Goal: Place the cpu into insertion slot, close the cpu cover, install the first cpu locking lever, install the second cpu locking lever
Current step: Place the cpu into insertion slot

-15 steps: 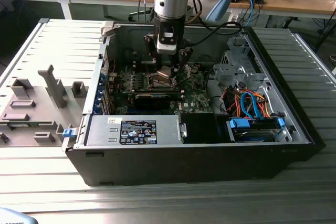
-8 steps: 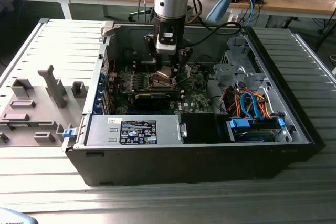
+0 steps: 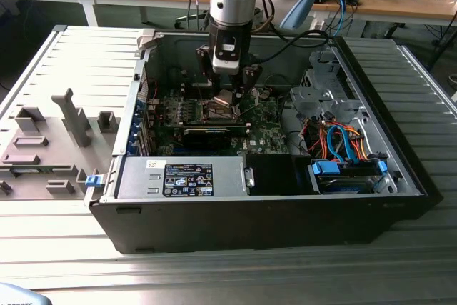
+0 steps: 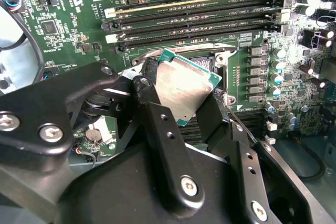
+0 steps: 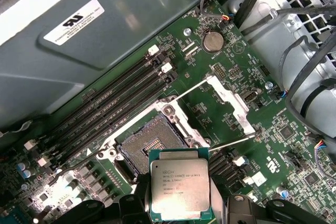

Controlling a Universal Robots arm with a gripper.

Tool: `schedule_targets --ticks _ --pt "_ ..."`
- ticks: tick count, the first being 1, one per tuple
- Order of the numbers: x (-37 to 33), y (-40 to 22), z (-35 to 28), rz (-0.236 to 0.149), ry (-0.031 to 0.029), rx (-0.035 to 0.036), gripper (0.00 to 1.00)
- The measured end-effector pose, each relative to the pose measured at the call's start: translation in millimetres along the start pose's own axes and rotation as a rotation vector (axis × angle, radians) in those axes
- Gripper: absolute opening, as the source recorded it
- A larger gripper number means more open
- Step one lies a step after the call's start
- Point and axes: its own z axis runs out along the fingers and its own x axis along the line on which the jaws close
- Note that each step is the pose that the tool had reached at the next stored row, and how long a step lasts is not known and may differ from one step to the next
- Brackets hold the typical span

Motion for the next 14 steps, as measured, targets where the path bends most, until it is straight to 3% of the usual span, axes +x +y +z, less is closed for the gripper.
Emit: schedule_targets --ticks 14 --pt "0.0 0.0 0.0 0.012 0.0005 0.0005 0.55"
